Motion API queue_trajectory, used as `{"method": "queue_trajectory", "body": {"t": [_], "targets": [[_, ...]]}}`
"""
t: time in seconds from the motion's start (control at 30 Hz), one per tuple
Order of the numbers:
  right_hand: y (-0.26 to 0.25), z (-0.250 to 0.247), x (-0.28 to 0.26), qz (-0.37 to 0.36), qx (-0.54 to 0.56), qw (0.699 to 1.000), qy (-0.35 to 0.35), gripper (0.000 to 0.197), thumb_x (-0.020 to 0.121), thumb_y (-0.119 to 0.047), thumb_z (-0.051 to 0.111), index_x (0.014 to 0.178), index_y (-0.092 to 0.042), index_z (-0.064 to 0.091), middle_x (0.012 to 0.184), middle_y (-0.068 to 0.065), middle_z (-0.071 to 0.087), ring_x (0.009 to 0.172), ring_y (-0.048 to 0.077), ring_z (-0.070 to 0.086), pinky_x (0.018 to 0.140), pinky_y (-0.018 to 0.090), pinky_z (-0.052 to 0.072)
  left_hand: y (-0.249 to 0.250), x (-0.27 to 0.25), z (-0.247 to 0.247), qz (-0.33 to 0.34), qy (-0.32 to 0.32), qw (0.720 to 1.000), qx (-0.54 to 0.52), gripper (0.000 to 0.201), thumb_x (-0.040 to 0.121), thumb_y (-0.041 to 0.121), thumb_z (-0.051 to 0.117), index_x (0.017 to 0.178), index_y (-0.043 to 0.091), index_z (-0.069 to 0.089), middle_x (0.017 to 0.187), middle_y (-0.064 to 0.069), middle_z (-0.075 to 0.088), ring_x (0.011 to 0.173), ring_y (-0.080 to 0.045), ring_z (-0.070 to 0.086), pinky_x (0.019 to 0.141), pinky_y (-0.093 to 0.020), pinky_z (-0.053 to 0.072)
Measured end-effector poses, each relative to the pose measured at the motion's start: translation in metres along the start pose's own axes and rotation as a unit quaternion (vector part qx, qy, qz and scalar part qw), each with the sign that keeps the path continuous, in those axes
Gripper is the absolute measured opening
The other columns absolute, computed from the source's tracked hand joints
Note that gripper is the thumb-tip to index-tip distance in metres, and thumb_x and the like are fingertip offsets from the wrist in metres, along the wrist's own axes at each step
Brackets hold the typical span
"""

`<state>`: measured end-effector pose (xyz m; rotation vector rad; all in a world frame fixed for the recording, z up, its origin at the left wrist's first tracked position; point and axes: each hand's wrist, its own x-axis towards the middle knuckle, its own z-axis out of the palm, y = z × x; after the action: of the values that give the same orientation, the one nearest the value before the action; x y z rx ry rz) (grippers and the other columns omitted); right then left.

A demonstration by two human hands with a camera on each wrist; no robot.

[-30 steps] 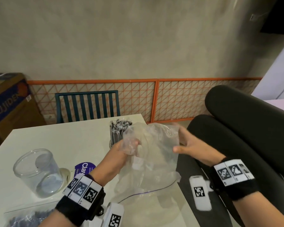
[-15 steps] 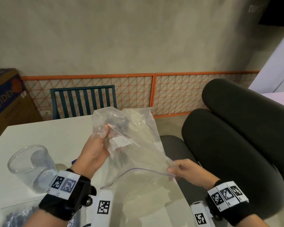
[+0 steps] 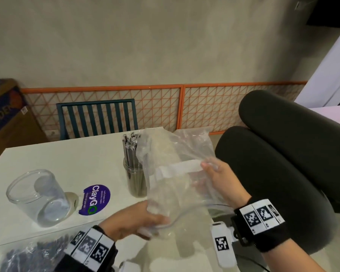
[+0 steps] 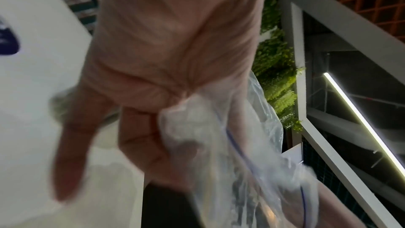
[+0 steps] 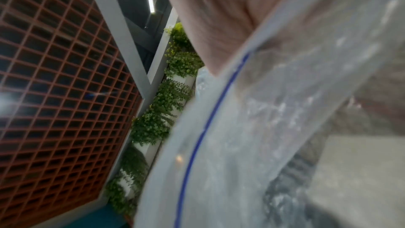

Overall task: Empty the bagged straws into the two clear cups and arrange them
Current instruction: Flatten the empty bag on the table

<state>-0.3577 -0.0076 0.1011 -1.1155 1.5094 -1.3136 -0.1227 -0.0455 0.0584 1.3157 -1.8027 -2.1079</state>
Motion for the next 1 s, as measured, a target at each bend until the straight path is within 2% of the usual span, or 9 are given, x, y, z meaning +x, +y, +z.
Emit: {"method": "queue_trajectory", "body": {"t": [0.1,0.23,0.33,0.4,0.6,0.77,0.83,0.9,1.0], "targets": [[0.012,-0.015,0.007,-0.008,-0.08,0.994,0.079,0.023,0.094,-0.018,0.049,0.093,0.001,0.061,0.093,0.025,0.068,0.082,0.034,0.068,0.075,0.047,0.058,-0.016,0.001,0.003,0.03,0.012,0.999,-0.036,0.018,0.068,0.012,0.076,0.079,0.016,0.063,0.081,0.0,0.057,0.067,-0.008,0.057,0.07,-0.029,0.056],[0.02,-0.013,-0.007,0.029,-0.08,0.992,0.097,0.026,0.095,-0.026,0.049,0.096,-0.007,0.067,0.091,0.011,0.072,0.087,0.023,0.069,0.069,0.026,0.053,-0.026,0.007,-0.003,0.059,0.015,0.991,-0.119,0.05,0.055,0.01,0.084,0.099,0.011,0.061,0.094,-0.004,0.061,0.089,-0.018,0.061,0.081,-0.028,0.052],[0.034,-0.012,-0.021,0.098,-0.142,0.984,0.042,0.028,0.089,-0.047,0.052,0.097,-0.022,0.063,0.091,-0.004,0.068,0.085,0.01,0.064,0.064,0.019,0.045,-0.026,0.008,0.001,0.083,0.042,0.954,-0.284,0.032,0.072,-0.005,0.069,0.101,0.005,0.059,0.09,-0.012,0.064,0.082,-0.025,0.069,0.073,-0.03,0.058],[0.054,-0.015,-0.027,0.144,-0.242,0.959,0.038,0.032,0.09,-0.05,0.05,0.09,-0.019,0.057,0.082,-0.004,0.061,0.075,0.01,0.058,0.061,0.021,0.042,-0.027,0.009,0.004,0.09,0.063,0.942,-0.318,0.031,0.079,-0.006,0.062,0.106,0.008,0.057,0.096,-0.013,0.063,0.085,-0.026,0.069,0.069,-0.03,0.058],[0.107,-0.019,-0.05,0.159,-0.369,0.912,0.08,0.03,0.094,-0.037,0.045,0.083,-0.01,0.053,0.078,0.007,0.061,0.077,0.029,0.06,0.074,0.042,0.05,-0.059,0.008,0.01,0.054,0.115,0.989,-0.079,0.023,0.088,0.004,0.058,0.11,0.009,0.052,0.078,-0.01,0.051,0.054,-0.015,0.047,0.05,-0.024,0.049],[0.127,-0.013,-0.071,0.203,-0.331,0.918,-0.074,0.029,0.087,-0.04,0.06,0.097,-0.018,0.044,0.079,0.002,0.053,0.065,0.012,0.046,0.058,0.024,0.038,-0.105,-0.004,0.008,-0.073,0.037,0.993,0.087,0.048,0.081,0.016,0.068,0.118,0.017,0.038,0.09,-0.009,0.051,0.059,-0.014,0.049,0.055,-0.022,0.049],[0.134,-0.006,-0.079,0.214,-0.32,0.914,-0.13,0.033,0.087,-0.038,0.061,0.107,-0.02,0.042,0.079,0.001,0.046,0.062,0.011,0.041,0.058,0.021,0.037,-0.113,-0.008,0.001,-0.13,0.047,0.978,0.155,0.061,0.079,0.027,0.071,0.124,0.017,0.031,0.094,-0.007,0.053,0.065,-0.014,0.054,0.054,-0.021,0.047],[0.139,0.003,-0.084,0.218,-0.339,0.9,-0.167,0.044,0.088,-0.037,0.06,0.122,-0.02,0.039,0.083,0.002,0.047,0.067,0.013,0.045,0.064,0.022,0.04,-0.113,-0.007,-0.005,-0.143,0.111,0.958,0.221,0.073,0.079,0.033,0.071,0.133,0.015,0.026,0.112,-0.01,0.051,0.085,-0.021,0.059,0.065,-0.027,0.049],[0.14,0.01,-0.077,0.179,-0.475,0.846,-0.163,0.068,0.089,-0.037,0.059,0.143,-0.015,0.023,0.123,0.007,0.048,0.109,0.022,0.052,0.093,0.028,0.043,-0.098,-0.002,-0.004,-0.069,0.218,0.91,0.346,0.065,0.085,0.032,0.063,0.138,0.015,0.028,0.132,-0.012,0.038,0.117,-0.028,0.049,0.095,-0.034,0.042]]}}
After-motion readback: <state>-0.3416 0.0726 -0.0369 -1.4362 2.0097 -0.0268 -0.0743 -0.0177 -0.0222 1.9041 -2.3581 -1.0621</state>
